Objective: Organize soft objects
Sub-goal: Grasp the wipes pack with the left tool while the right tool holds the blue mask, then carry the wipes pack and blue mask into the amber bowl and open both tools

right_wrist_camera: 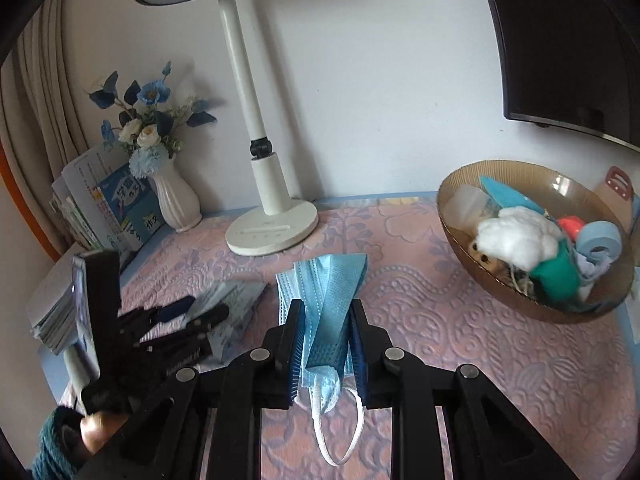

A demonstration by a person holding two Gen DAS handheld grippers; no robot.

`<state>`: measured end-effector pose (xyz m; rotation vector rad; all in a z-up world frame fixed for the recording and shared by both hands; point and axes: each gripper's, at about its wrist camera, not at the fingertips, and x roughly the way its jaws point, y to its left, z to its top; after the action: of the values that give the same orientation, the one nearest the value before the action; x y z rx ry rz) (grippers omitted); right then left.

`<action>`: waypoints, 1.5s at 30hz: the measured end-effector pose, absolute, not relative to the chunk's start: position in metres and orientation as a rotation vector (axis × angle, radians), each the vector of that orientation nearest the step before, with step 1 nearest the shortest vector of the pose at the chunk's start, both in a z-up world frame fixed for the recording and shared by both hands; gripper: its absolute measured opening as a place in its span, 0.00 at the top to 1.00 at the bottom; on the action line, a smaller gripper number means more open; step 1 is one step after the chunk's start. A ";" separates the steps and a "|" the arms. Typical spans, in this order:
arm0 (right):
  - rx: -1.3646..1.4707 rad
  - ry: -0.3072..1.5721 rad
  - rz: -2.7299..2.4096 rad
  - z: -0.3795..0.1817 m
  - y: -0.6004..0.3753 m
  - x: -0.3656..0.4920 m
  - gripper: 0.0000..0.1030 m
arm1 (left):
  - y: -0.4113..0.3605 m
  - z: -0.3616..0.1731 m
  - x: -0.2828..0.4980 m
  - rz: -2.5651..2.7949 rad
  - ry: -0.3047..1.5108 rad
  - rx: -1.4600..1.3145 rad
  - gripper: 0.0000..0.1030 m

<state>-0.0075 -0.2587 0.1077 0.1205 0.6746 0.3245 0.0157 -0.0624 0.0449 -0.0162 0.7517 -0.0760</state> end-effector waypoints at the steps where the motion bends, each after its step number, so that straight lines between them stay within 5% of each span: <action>1: 0.108 0.688 0.327 0.112 -0.264 -0.019 0.80 | -0.062 0.045 0.016 -0.076 0.754 -0.020 0.54; 5: 0.048 0.763 0.280 0.100 -0.272 -0.041 0.70 | -0.061 0.044 0.016 -0.081 0.760 -0.027 0.54; 7: 0.048 0.821 0.260 0.081 -0.276 -0.040 0.35 | -0.062 0.043 0.015 -0.082 0.763 -0.020 0.54; 10: 0.124 0.913 0.213 0.052 -0.292 -0.037 0.35 | -0.064 0.041 0.018 -0.090 0.781 -0.014 0.45; 13: 0.226 0.963 0.228 0.035 -0.310 -0.041 0.34 | -0.063 0.035 0.024 -0.091 0.833 -0.030 0.13; 18: 0.233 0.981 0.217 0.038 -0.313 -0.042 0.13 | -0.057 0.029 0.032 -0.069 0.870 -0.058 0.11; 20: 0.220 0.979 0.219 0.039 -0.308 -0.037 0.13 | -0.055 0.027 0.035 -0.097 0.878 -0.076 0.16; 21: 0.213 0.982 0.227 0.039 -0.303 -0.035 0.13 | -0.054 0.026 0.035 -0.102 0.879 -0.080 0.30; 24: 0.189 0.990 0.231 0.034 -0.290 -0.024 0.14 | -0.055 0.025 0.035 -0.135 0.877 -0.084 0.49; 26: 0.151 1.002 0.210 0.030 -0.282 -0.020 0.28 | -0.056 0.027 0.032 -0.139 0.857 -0.081 0.52; 28: 0.087 0.979 0.175 0.030 -0.275 -0.022 0.62 | -0.057 0.031 0.029 -0.141 0.831 -0.076 0.53; 31: 0.039 0.965 0.189 0.031 -0.270 -0.026 0.74 | -0.060 0.036 0.022 -0.137 0.786 -0.056 0.53; 37: 0.035 0.847 0.271 0.061 -0.276 -0.051 0.74 | -0.073 0.057 0.010 -0.144 0.772 -0.014 0.53; 45: 0.016 0.695 0.214 0.127 -0.318 -0.073 0.74 | -0.126 0.150 0.001 -0.274 0.649 0.005 0.53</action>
<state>-0.0730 -0.3180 0.1267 0.0163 0.6949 0.2142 0.0014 -0.1262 0.1504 0.0047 0.6490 -0.2743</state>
